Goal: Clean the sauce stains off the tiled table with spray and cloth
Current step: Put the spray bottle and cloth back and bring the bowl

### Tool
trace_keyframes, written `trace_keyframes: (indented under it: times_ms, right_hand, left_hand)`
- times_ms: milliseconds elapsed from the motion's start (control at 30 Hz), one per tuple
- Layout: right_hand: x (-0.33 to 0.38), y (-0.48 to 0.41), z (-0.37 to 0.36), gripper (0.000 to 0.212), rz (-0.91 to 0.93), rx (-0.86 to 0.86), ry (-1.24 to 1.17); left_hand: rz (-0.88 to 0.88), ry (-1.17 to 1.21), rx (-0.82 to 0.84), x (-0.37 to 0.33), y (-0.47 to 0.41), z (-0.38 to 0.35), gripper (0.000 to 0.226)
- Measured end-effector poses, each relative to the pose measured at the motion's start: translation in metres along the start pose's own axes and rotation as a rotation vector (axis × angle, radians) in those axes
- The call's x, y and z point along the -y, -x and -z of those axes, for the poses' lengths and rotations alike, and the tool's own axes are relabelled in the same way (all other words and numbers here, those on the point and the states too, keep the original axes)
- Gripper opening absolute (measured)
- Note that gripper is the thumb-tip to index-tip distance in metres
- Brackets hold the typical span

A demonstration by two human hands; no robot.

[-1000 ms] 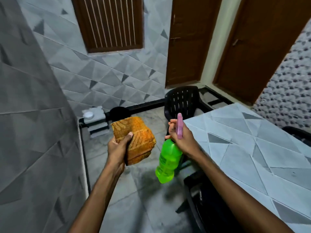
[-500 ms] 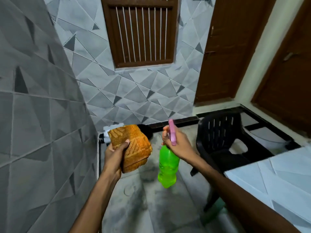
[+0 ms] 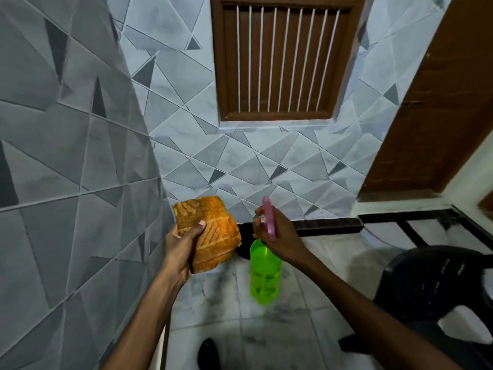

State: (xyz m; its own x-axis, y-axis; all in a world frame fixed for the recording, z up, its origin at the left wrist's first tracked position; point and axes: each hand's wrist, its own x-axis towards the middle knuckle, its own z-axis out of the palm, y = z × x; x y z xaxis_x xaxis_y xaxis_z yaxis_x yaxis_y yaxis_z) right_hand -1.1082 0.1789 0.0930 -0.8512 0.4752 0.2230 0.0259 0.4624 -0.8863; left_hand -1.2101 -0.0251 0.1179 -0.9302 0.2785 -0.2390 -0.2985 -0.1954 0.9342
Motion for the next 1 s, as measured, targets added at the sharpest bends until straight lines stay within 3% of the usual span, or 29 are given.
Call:
trace_keyframes:
  times_ms: [100,233,367,567,733,900,1000]
  right_hand:
    - [-0.003,-0.053,-0.017,0.074,-0.012,-0.012,-0.028]
    - [-0.02,-0.142,-0.044,0.055,0.014,0.003,-0.026]
    - [-0.023,-0.239,-0.069,0.058,0.045,-0.014,-0.02]
    - [-0.082,-0.353,-0.107,0.084,0.156,0.17,0.12]
    - [-0.164,-0.429,-0.156,0.075,0.101,0.216,0.186]
    - [-0.257,-0.488,-0.206,0.081,-0.003,0.324,0.1]
    - [-0.305,-0.516,-0.241,0.071,-0.162,0.339,-0.045]
  left_hand:
    - [0.026,-0.028,0.005,-0.005,-0.063,0.001,0.024]
    - [0.061,-0.041,0.048,-0.026,-0.156,-0.003,0.037]
    - [0.056,-0.082,0.063,-0.052,-0.261,-0.01,0.038]
    - [0.104,-0.118,0.0,-0.052,-0.374,-0.013,0.033]
    - [0.146,-0.213,-0.101,-0.02,-0.465,-0.006,0.035]
    - [0.196,-0.268,-0.187,0.036,-0.553,0.01,0.033]
    - [0.251,-0.289,-0.215,0.087,-0.609,0.025,0.037]
